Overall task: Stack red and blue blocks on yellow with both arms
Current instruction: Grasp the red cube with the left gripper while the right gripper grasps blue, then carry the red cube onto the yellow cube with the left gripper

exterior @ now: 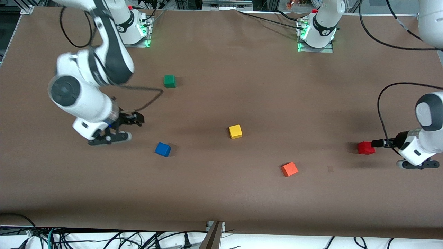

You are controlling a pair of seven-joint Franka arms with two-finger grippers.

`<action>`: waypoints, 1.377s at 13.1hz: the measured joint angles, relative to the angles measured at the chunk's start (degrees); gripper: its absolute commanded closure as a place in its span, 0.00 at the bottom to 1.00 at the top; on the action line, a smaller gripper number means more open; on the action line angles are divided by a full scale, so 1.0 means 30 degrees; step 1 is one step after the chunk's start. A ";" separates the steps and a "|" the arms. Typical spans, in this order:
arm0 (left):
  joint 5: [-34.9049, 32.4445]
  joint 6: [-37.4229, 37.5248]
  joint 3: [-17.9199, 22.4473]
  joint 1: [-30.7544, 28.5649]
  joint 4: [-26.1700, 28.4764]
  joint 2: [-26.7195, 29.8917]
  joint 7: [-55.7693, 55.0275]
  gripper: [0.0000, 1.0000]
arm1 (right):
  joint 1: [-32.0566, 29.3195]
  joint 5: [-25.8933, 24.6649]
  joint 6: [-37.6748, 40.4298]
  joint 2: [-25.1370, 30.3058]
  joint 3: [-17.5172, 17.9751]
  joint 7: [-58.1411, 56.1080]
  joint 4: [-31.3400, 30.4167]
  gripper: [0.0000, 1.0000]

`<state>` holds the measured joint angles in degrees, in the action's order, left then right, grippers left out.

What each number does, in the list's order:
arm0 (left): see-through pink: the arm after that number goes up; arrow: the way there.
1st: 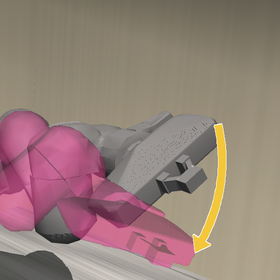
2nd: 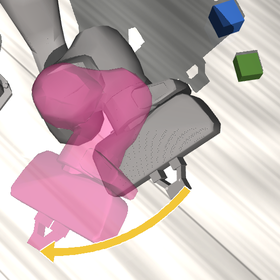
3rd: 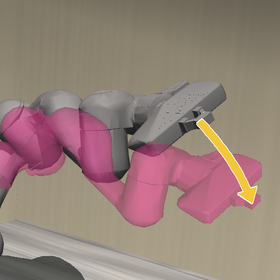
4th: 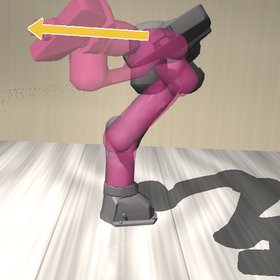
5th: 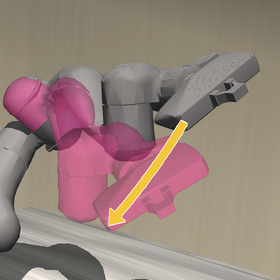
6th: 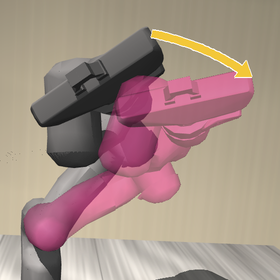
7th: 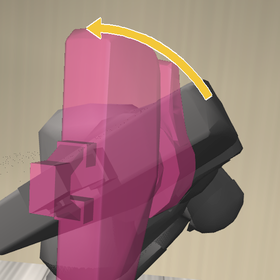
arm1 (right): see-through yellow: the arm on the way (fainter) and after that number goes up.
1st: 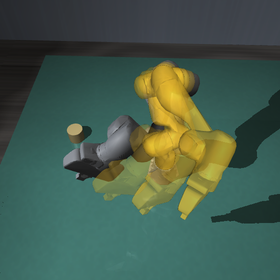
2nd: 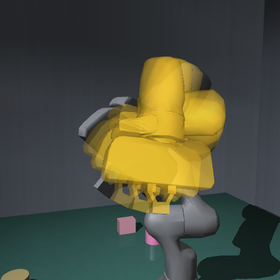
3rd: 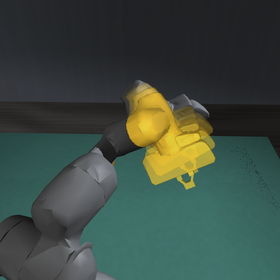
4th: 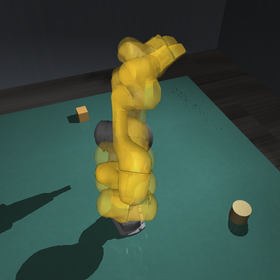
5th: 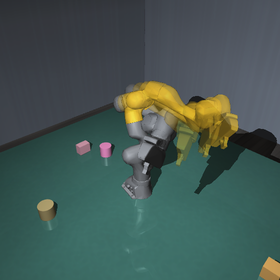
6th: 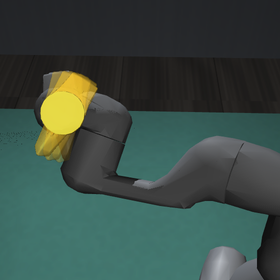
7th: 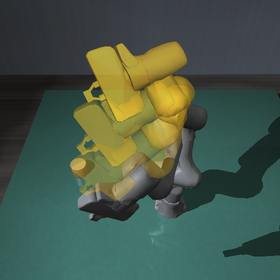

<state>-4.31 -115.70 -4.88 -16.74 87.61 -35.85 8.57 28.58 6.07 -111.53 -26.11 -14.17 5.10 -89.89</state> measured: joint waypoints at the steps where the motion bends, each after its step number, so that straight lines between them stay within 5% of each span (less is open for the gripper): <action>1: 0.0000 -0.1183 0.0000 -0.0157 0.0818 -0.0217 0.0278 0.00 | 0.0055 0.0089 -0.0210 -0.0951 0.0004 0.0376 0.0634 0.01; 6: 0.0000 -0.4846 -0.0045 -0.0299 0.3442 -0.0430 0.0748 0.00 | 0.0065 0.2186 -0.1658 -0.4518 0.0000 0.1273 0.3034 0.01; 9: 0.0000 -0.5274 -0.0020 -0.0548 0.3668 -0.0506 0.1763 0.65 | 0.0059 0.3324 -0.2870 -0.5736 -0.0004 0.1495 0.3500 0.01; 10: 0.0000 -0.5354 -0.0018 -0.0755 0.3719 -0.0559 0.2283 0.94 | 0.0058 0.3809 -0.3079 -0.6063 -0.0004 0.1630 0.3563 0.01; 11: 0.0000 -0.5463 -0.0017 -0.0968 0.3745 -0.0606 0.2673 1.00 | 0.0058 0.4227 -0.3158 -0.6365 -0.0005 0.1863 0.3601 0.01; 15: 0.0014 -0.5648 -0.0780 -0.1204 0.3426 -0.0366 0.2822 1.00 | 0.0228 0.4535 -0.3973 -0.7298 0.0099 0.2742 0.3733 0.02; 18: 0.0027 -0.4113 -0.3970 -0.0967 0.2411 0.0674 -0.1220 1.00 | 0.0342 0.4535 -0.4707 -0.7622 0.0101 0.2758 0.3784 0.13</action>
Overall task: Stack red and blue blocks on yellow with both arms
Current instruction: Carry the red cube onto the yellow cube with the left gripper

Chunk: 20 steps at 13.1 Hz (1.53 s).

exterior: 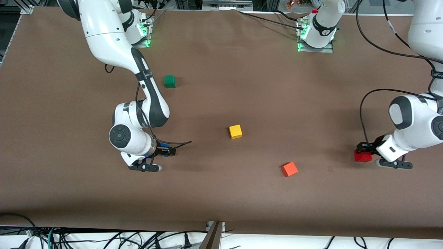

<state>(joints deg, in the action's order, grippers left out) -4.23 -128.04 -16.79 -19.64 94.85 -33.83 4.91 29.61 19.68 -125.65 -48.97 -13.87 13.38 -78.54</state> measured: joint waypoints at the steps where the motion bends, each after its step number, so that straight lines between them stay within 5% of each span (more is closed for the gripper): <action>1: -0.0017 0.0656 -0.0990 0.0599 -0.0547 0.0296 -0.2129 1.00 | -0.0028 0.0000 -0.0049 -0.0045 -0.0006 -0.0001 0.0000 0.18; 6: -0.0025 0.1835 -0.1516 0.8068 -0.1868 0.0228 -1.2344 1.00 | -0.0113 -0.0001 -0.0076 -0.0040 -0.0067 -0.0003 0.0054 0.62; 9: -0.0026 0.1803 -0.1327 1.1156 -0.2521 -0.0926 -1.6345 1.00 | -0.0111 -0.0003 0.0824 0.0120 -0.0139 -0.0012 0.0417 0.63; 16: -0.0026 0.1800 -0.0383 1.3590 -0.4283 -0.2685 -1.8483 1.00 | -0.0432 -0.0006 0.8301 0.3849 -0.2107 -0.3282 0.1823 0.63; 20: -0.0026 0.1800 0.0275 1.4621 -0.4466 -0.3207 -1.8687 1.00 | -0.0302 -0.0006 0.9877 0.4690 -0.2296 -0.4058 0.2264 0.63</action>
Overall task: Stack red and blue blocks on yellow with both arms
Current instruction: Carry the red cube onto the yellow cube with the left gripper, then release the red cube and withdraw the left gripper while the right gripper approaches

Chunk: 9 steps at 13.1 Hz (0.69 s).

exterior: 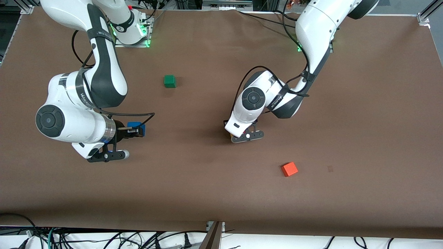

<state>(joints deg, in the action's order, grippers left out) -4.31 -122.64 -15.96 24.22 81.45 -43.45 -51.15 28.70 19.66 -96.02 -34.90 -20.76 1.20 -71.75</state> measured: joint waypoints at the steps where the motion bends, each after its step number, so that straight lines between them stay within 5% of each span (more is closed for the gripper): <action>1: 0.0000 0.0000 0.0089 0.0107 -0.0008 -0.0057 -0.0049 1.00 | 0.0082 0.0001 -0.0018 -0.0008 0.0076 0.0000 0.0038 0.63; 2: 0.0000 0.0000 0.0152 0.0190 -0.0018 -0.0096 -0.0127 0.57 | 0.0180 0.0002 -0.0036 -0.0017 0.0164 0.0000 0.0198 0.63; 3: 0.0000 0.0000 0.0242 0.0257 -0.0039 -0.0145 -0.0212 0.01 | 0.0349 0.0002 -0.0036 -0.0018 0.0197 0.0001 0.0505 0.63; 9: 0.0000 0.1248 0.0623 0.0185 -0.2053 -0.0085 -0.0437 0.00 | 0.1326 0.0002 -0.0063 -0.0168 0.0227 0.0851 0.1173 0.63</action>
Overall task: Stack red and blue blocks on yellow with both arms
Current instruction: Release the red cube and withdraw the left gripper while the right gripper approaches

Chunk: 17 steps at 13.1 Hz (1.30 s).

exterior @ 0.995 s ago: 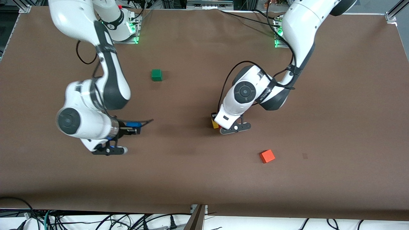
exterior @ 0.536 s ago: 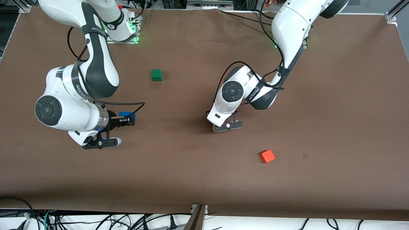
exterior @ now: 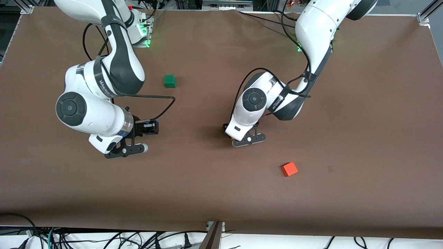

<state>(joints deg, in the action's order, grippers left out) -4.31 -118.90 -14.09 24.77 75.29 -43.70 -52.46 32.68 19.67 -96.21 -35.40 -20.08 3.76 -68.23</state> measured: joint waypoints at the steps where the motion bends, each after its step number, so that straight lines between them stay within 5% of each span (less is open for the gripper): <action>1: 0.0000 0.1014 0.0064 -0.0107 -0.0682 0.0090 -0.0003 0.00 | 0.0089 0.0000 -0.0024 -0.0034 0.0003 0.0223 0.0005 0.63; 4: -0.0035 0.3480 0.0380 -0.1547 -0.2730 0.0399 0.1028 0.00 | 0.0642 0.0004 -0.0346 -0.0048 0.0029 0.1508 0.0046 0.63; 6: -0.0041 0.4461 0.0420 -0.3869 -0.3589 0.1102 0.5016 0.00 | 0.1441 0.0012 -0.0856 -0.0065 0.0098 0.3009 0.0055 0.63; 12: -0.0102 0.7740 0.0432 -0.8573 -0.3966 0.4699 1.2153 0.00 | 0.5587 0.0019 -0.3920 -0.1339 0.0254 0.9188 0.0067 0.63; 17: -0.0133 0.8443 0.0540 -1.1717 -0.3856 0.5393 1.5302 0.00 | 0.7318 0.0020 -0.6691 -0.2252 0.0318 1.2196 0.0099 0.63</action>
<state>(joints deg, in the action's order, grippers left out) -4.71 -93.57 -12.47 -10.38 63.72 -27.53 -6.56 54.63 19.73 -116.28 -42.16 -19.12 40.34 -67.93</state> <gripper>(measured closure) 0.000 0.449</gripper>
